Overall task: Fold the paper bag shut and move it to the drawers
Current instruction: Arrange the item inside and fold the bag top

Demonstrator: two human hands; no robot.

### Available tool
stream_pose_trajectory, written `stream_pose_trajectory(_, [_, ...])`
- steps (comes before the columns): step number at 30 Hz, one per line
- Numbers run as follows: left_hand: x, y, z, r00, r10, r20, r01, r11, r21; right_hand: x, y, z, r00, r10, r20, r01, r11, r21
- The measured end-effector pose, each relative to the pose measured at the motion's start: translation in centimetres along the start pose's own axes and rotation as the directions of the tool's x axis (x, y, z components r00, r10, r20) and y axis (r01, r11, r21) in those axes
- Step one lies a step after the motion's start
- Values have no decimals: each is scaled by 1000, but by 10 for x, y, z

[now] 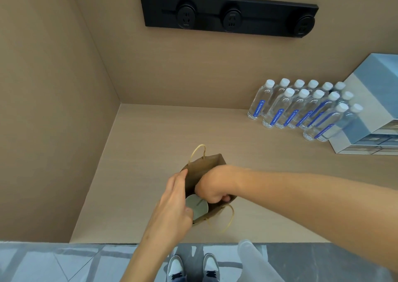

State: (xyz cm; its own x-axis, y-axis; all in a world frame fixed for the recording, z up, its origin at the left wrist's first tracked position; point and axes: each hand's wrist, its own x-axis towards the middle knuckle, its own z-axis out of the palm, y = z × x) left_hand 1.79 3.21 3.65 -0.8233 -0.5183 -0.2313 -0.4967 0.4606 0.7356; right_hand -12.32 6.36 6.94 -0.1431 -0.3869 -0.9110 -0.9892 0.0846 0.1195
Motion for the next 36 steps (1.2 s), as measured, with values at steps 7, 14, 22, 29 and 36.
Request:
stream_pose_trajectory(7, [3, -2, 0, 1000, 7, 9, -7, 1000, -26, 32, -9, 21, 997, -66, -31, 66, 998, -2])
stream_pose_trajectory(14, [4, -2, 1, 1000, 8, 6, -8, 999, -34, 36, -13, 29, 990, -23, -138, 25, 1000, 15])
stream_pose_trajectory(22, [5, -2, 0, 1000, 5, 8, -5, 999, -32, 38, -16, 29, 986, -17, -163, 16, 1000, -4])
stream_pose_trajectory(29, [8, -3, -1, 1000, 20, 3, -20, 1000, -24, 40, -14, 30, 992, -15, -121, 18, 1000, 22])
stream_pose_trajectory(36, [10, -4, -5, 998, 51, -33, -52, 998, -28, -9, 1, -1, 968, -45, -248, 51, 999, 18])
